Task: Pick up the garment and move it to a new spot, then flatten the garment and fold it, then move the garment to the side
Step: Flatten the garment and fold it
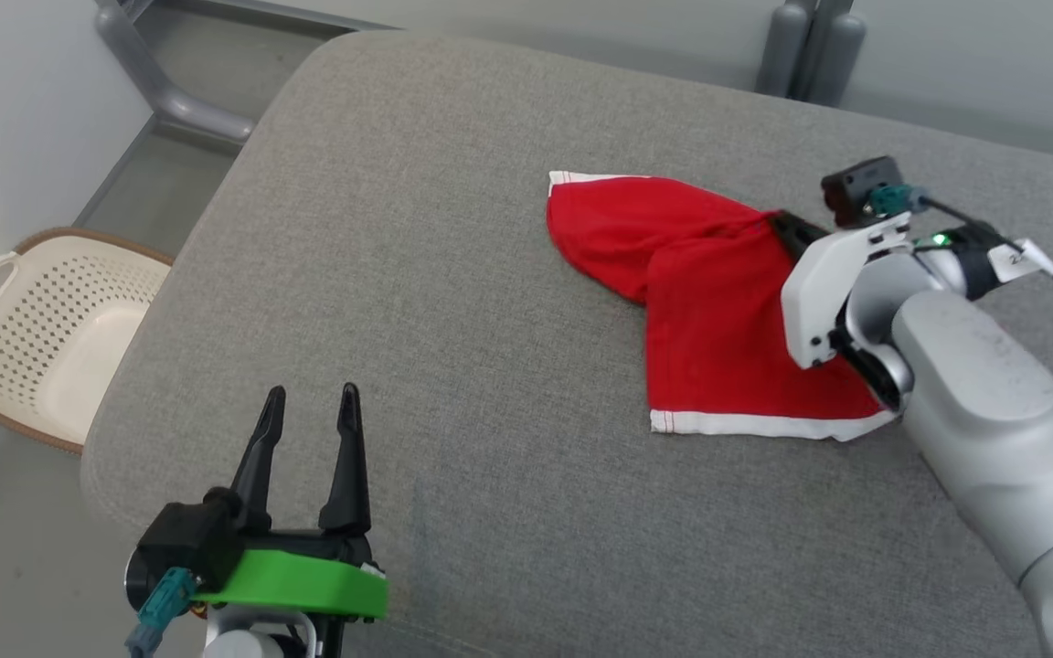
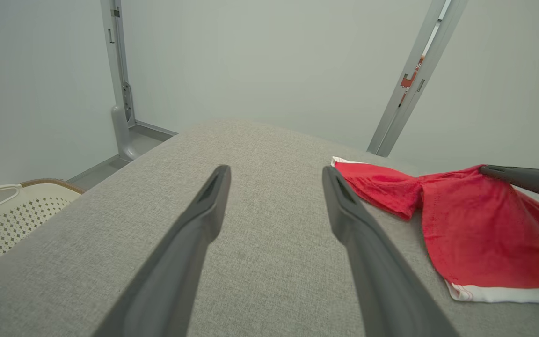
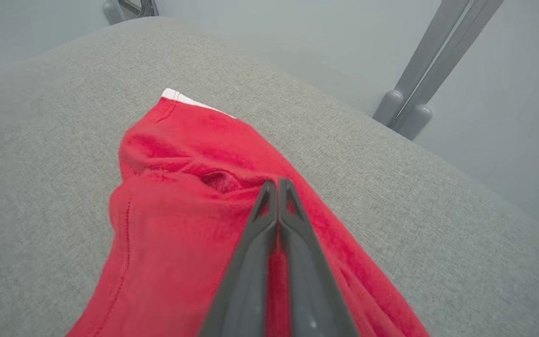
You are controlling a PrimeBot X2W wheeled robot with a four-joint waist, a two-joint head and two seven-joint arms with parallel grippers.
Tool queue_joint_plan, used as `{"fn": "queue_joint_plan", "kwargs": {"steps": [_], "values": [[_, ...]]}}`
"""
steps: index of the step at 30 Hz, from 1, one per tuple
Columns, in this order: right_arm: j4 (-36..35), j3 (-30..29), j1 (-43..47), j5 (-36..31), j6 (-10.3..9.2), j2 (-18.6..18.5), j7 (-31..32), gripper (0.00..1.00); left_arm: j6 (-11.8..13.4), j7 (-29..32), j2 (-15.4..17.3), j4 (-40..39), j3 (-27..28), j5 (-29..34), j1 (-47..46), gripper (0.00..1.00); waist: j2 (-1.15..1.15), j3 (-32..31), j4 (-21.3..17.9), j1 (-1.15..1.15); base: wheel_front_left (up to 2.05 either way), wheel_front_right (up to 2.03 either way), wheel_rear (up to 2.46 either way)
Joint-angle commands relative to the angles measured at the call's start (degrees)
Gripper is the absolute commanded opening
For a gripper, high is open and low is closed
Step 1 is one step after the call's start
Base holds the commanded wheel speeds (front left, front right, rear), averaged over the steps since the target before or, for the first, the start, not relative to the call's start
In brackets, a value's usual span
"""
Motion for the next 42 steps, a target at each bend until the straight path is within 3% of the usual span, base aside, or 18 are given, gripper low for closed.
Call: {"fn": "queue_joint_plan", "kwargs": {"steps": [1,8,9,10,11,19,27,36,42], "values": [[0.9,-0.8,-2.0,-0.7,0.02,-1.7,-0.1,0.0,0.3,-0.1,0.0,-0.3,-0.6,-0.4,-1.6,1.0,0.0,4.5,2.6,0.0,0.0,0.0,0.0],[5.9,-3.5,-8.5,-2.3,0.03,-4.4,-2.0,0.0,0.9,-0.1,0.0,0.1,-2.8,-1.8,-3.9,1.0,0.0,7.5,4.2,0.0,0.0,0.0,0.0],[6.6,-3.7,-8.7,-2.4,0.03,-4.0,-2.5,0.18,0.8,-0.1,0.0,0.3,-2.8,-1.7,-4.0,1.0,0.0,7.3,4.0,0.0,0.0,0.0,0.0],[7.2,-3.8,-8.9,-2.2,0.03,-3.3,-3.4,0.64,0.8,-0.2,0.0,0.5,-2.8,-1.5,-4.1,1.0,0.0,6.9,3.7,0.0,0.0,0.0,0.0],[7.5,-3.7,-8.8,-1.8,0.03,-2.5,-4.1,1.0,0.7,-0.2,0.0,0.7,-2.8,-1.3,-4.2,1.0,0.0,6.5,3.4,0.0,0.0,0.0,0.0],[7.6,-1.5,-4.8,1.2,0.02,1.6,-12.2,1.0,-0.6,-0.2,0.0,2.3,-1.0,1.8,-3.0,1.0,0.0,0.6,-3.2,0.0,0.0,0.0,0.0],[1.0,-2.4,2.1,3.8,0.02,1.3,-18.7,1.0,-1.9,-0.2,0.5,3.3,2.4,5.2,-0.8,1.0,0.0,-5.5,-11.8,0.0,0.0,0.0,0.0],[-18.0,-13.5,17.2,0.0,0.03,-0.6,-19.3,1.0,-2.4,-0.2,0.9,3.0,5.8,6.3,1.9,1.0,0.0,-10.3,-20.4,0.0,0.0,0.0,0.0],[-30.2,-21.0,29.8,-3.7,0.03,1.6,-19.3,1.0,-2.2,-0.2,0.7,2.6,7.0,6.4,2.9,1.0,0.0,-11.1,-23.3,0.0,0.0,0.0,0.0]]}}
